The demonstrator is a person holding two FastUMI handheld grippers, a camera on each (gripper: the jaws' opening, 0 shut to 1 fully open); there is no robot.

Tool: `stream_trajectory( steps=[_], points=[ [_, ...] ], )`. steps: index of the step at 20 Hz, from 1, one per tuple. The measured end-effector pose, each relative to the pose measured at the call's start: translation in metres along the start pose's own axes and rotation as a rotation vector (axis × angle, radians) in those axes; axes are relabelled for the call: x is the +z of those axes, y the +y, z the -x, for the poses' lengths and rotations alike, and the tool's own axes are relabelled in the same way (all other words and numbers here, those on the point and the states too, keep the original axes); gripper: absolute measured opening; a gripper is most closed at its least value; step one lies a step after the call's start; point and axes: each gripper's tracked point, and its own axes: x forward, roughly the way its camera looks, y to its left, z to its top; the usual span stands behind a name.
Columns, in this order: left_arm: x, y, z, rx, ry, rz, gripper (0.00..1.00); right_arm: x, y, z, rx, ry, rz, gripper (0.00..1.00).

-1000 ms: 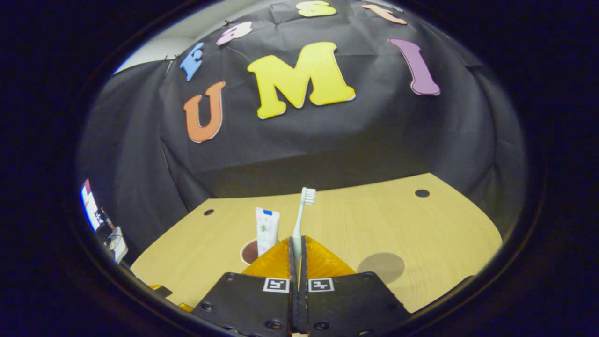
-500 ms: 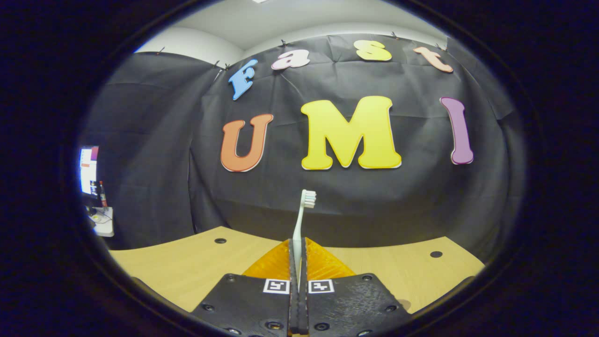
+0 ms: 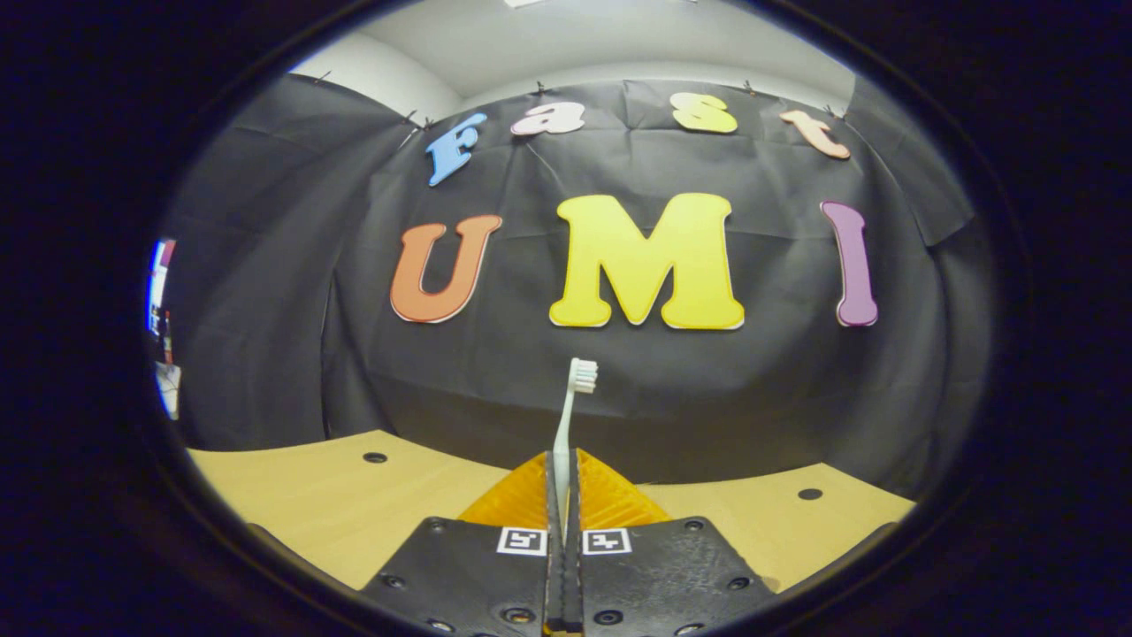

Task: Put the toothbrush and toothpaste on the desktop into the cup, then pick up the cup and place it on the coaster on the desktop.

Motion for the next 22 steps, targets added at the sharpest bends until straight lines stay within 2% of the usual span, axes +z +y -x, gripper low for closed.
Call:
stream_trajectory(
  steps=[3,11,13,14,16,18,19,20,22],
  points=[
    [0.0,-0.004,0.0,-0.013,-0.002,0.002,0.98,-0.003,-0.008,-0.002,-0.01,0.015,-0.035,0.0],
    [-0.005,-0.007,-0.001,-0.021,0.012,0.003,0.98,-0.012,-0.013,0.0,-0.024,0.027,-0.022,0.0],
    [-0.006,-0.007,-0.001,-0.024,0.016,0.004,0.98,-0.014,-0.009,0.001,-0.01,0.021,-0.001,0.05],
    [-0.005,-0.007,0.0,-0.024,0.016,0.003,0.98,-0.013,-0.005,0.002,0.009,0.015,0.014,0.13],
    [-0.007,-0.007,-0.001,-0.025,0.016,0.004,0.98,-0.011,-0.005,0.008,0.022,0.001,0.029,0.5],
    [-0.007,-0.008,-0.001,-0.025,0.02,0.005,0.98,-0.01,-0.004,0.013,0.033,0.0,0.026,0.77],
    [-0.008,-0.007,-0.002,-0.023,0.021,0.005,0.98,-0.008,-0.004,0.017,0.04,0.002,0.024,0.83],
    [-0.007,-0.006,-0.003,-0.019,0.022,0.005,0.98,-0.006,-0.005,0.02,0.034,-0.002,0.026,0.96],
    [-0.007,-0.006,-0.002,-0.012,0.025,0.003,0.98,0.004,-0.014,0.029,0.014,-0.026,0.036,0.95]
  ],
)
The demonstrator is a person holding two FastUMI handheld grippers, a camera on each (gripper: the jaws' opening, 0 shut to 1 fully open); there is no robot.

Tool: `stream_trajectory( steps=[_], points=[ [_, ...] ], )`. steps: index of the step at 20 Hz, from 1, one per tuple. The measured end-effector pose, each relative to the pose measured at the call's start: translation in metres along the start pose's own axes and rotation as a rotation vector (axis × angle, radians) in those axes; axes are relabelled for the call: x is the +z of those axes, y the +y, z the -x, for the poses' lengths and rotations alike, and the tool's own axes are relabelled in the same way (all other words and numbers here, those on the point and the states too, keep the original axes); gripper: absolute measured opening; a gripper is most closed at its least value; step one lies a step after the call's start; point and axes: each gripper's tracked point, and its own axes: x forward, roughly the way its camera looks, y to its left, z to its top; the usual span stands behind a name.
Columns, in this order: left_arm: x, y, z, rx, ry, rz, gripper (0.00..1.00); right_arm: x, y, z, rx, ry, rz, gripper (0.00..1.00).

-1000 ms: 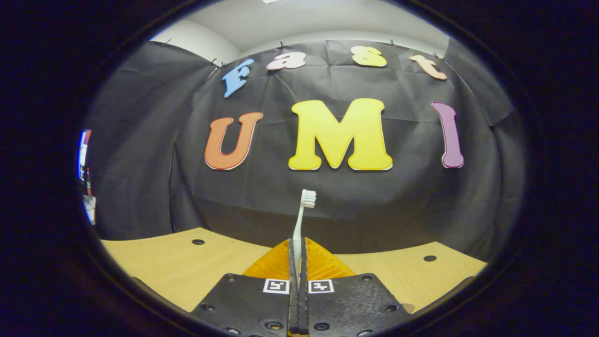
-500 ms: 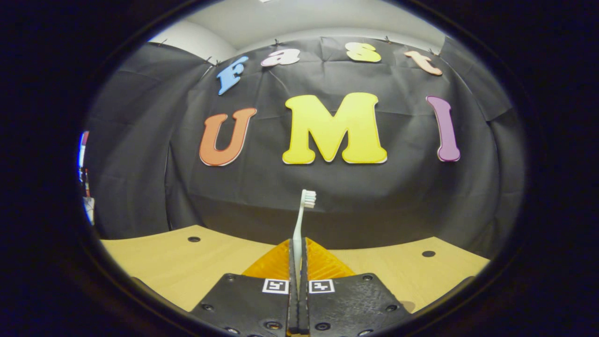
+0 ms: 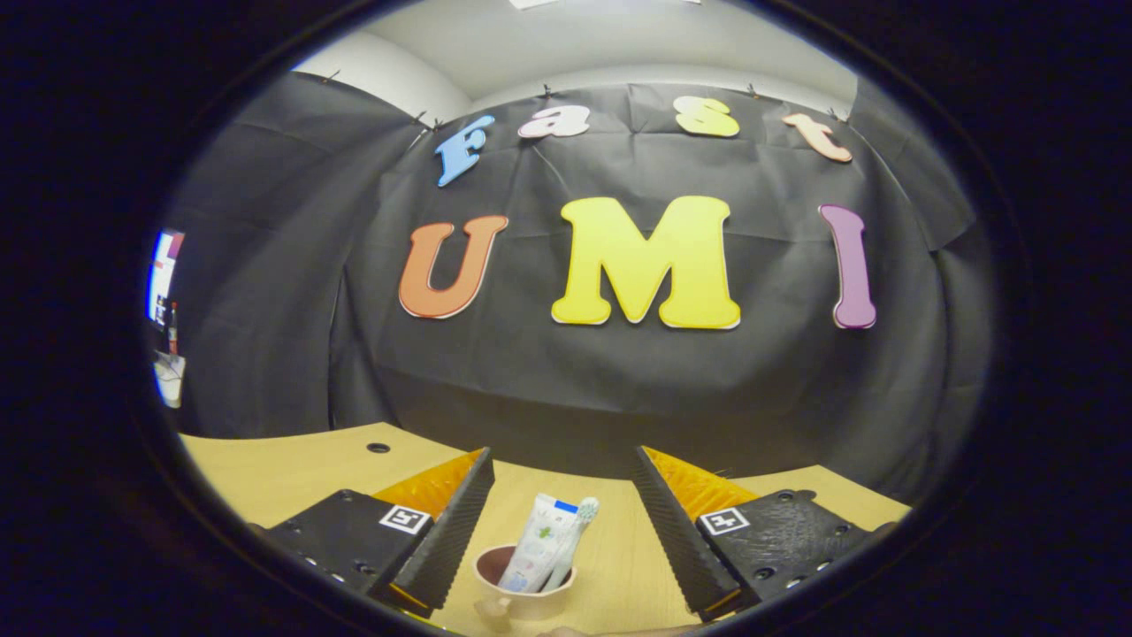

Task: Put the toothbrush and toothpaste on the desktop into the cup, then pick up the cup and place it on the coaster on the desktop.

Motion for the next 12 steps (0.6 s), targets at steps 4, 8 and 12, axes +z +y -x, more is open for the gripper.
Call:
stream_trajectory(
  steps=[4,8,12],
  points=[
    [0.003,-0.007,-0.001,-0.012,0.003,0.011,0.98,0.012,-0.005,0.032,0.017,0.003,0.008,0.94],
    [0.023,-0.017,-0.011,-0.027,-0.013,0.065,0.98,0.026,-0.035,0.077,0.028,0.007,-0.048,0.96],
    [0.054,-0.024,-0.022,0.003,-0.027,-0.003,0.98,0.038,-0.08,0.119,0.012,0.004,-0.035,0.96]
  ],
)
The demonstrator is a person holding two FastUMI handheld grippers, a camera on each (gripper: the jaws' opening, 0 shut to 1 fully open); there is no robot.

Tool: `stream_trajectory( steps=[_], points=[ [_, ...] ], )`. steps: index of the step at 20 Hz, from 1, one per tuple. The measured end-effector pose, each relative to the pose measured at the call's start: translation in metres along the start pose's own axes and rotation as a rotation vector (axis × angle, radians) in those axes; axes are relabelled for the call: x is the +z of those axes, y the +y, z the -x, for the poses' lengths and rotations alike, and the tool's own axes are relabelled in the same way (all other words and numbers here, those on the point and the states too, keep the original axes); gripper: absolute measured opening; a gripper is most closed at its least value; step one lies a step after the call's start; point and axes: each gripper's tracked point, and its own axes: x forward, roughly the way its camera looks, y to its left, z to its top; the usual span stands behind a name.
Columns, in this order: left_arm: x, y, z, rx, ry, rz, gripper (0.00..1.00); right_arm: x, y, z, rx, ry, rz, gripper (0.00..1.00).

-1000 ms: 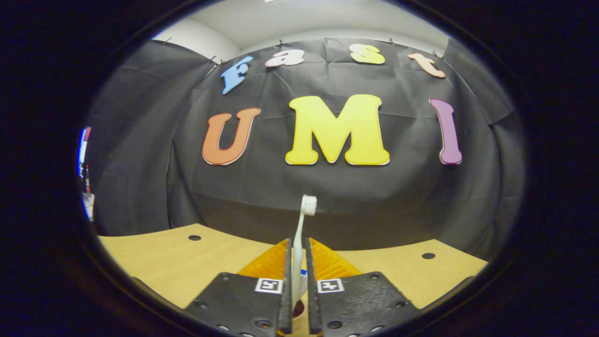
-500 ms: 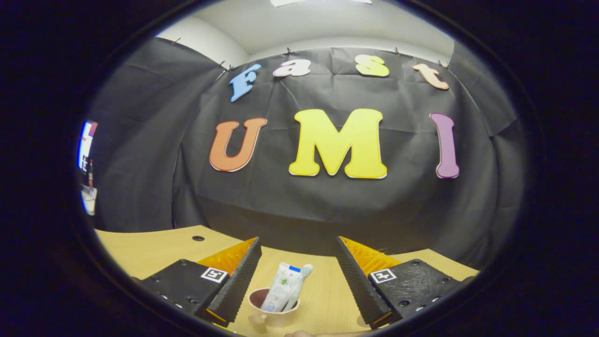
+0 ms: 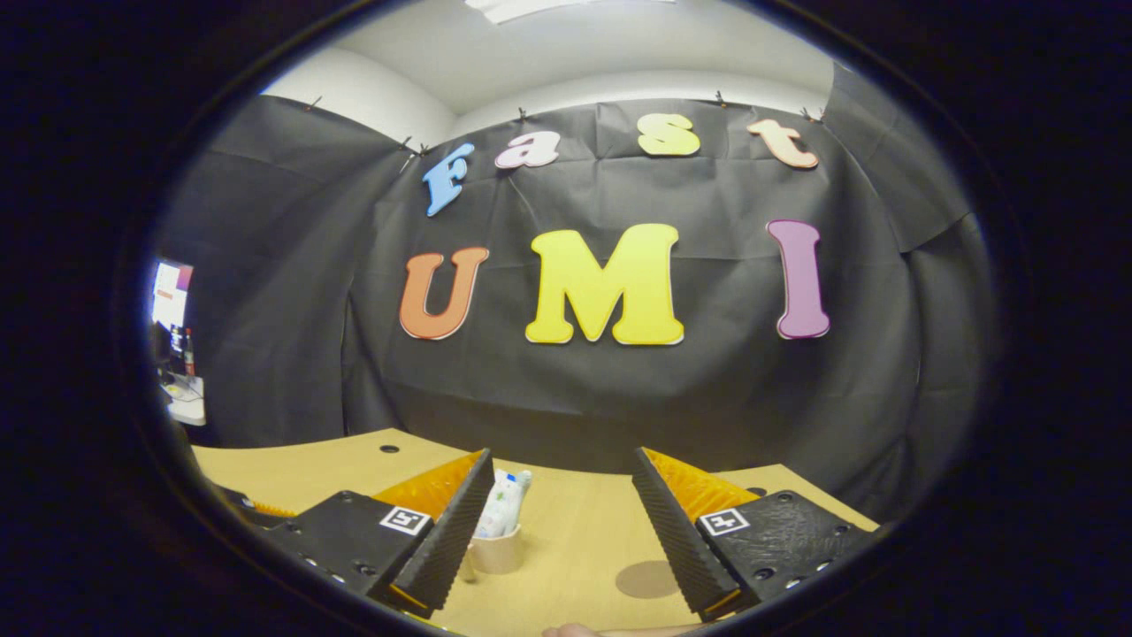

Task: Put the toothbrush and toothpaste on the desktop into the cup, then pick up the cup and place it on the coaster on the desktop.

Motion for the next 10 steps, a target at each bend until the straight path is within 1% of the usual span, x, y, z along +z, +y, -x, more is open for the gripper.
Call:
stream_trajectory(
  steps=[3,5,6,8,10],
  points=[
    [0.028,-0.018,-0.01,-0.004,-0.004,-0.047,0.98,0.007,-0.041,0.029,-0.041,-0.007,0.024,0.96],
    [0.044,-0.03,-0.018,-0.005,0.008,-0.055,0.97,0.009,-0.063,0.047,-0.055,-0.01,0.012,0.94],
    [0.052,-0.031,-0.021,0.005,0.011,-0.052,0.97,0.01,-0.074,0.056,-0.064,-0.011,0.004,0.94],
    [0.07,-0.042,-0.031,-0.001,0.038,-0.058,0.97,0.01,-0.097,0.073,-0.084,-0.015,0.001,0.94],
    [0.09,-0.044,-0.041,0.013,0.055,-0.1,0.97,0.005,-0.112,0.091,-0.087,-0.001,0.001,0.94]
  ],
)
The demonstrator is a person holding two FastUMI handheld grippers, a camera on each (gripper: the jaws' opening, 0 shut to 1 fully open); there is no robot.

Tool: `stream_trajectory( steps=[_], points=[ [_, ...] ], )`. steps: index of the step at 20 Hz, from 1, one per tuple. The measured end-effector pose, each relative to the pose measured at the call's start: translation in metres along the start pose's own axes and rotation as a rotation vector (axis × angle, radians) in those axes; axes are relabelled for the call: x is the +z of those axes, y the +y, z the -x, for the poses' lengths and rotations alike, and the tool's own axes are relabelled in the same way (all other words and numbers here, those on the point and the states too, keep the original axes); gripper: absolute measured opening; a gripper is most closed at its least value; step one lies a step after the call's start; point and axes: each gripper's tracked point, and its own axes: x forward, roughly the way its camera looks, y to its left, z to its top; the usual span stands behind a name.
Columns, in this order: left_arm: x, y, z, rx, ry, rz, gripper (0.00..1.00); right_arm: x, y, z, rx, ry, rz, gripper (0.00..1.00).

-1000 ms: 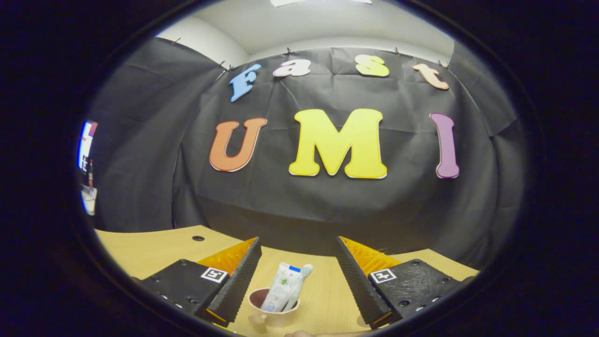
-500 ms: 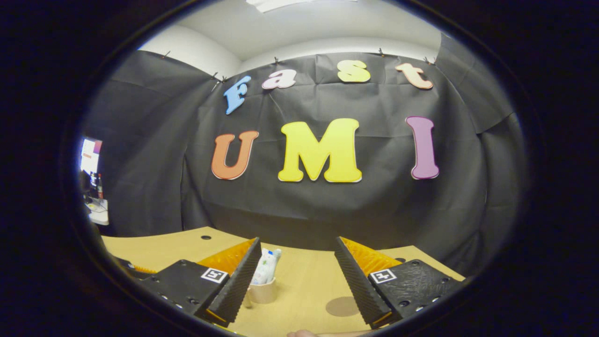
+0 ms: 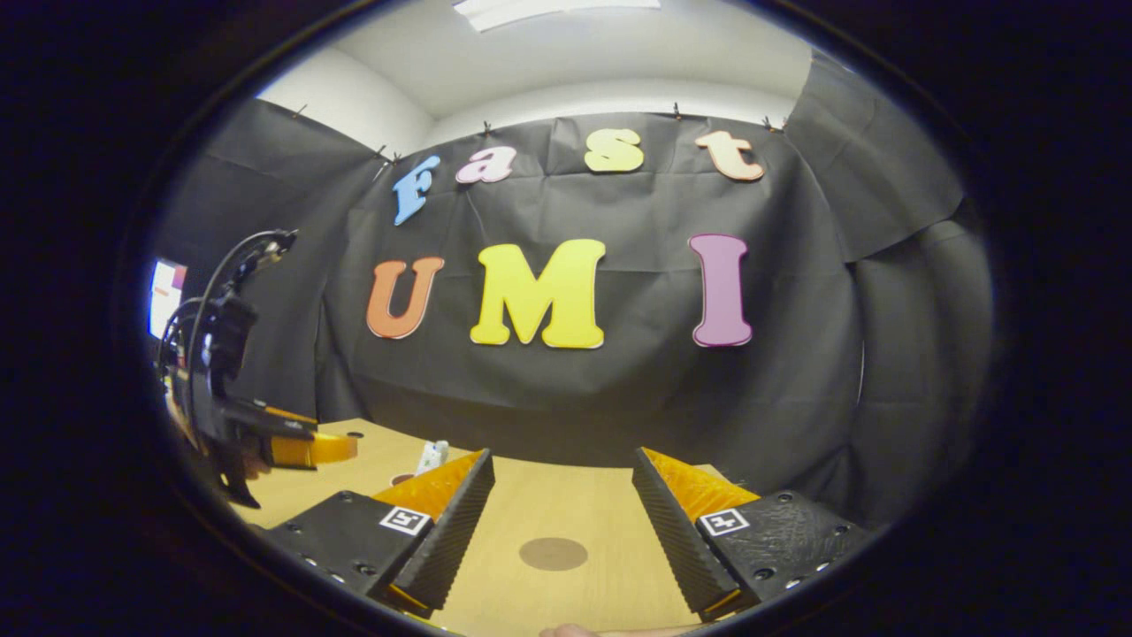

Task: Put the toothbrush and toothpaste on the desktop into the cup, then pick up the cup and place it on the coaster on the desktop.

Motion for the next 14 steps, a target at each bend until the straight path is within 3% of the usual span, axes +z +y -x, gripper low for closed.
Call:
stream_trajectory(
  steps=[5,9,14],
  points=[
    [0.014,-0.006,-0.043,0.037,0.126,-0.096,0.97,-0.014,-0.032,0.02,0.005,0.022,-0.042,0.94],
    [-0.026,-0.022,-0.07,0.007,0.314,-0.143,0.98,-0.024,-0.044,0.03,0.022,0.032,-0.074,0.96],
    [-0.082,-0.018,-0.096,0.043,0.539,-0.131,0.97,-0.041,-0.062,0.029,0.014,0.045,-0.116,0.94]
  ],
)
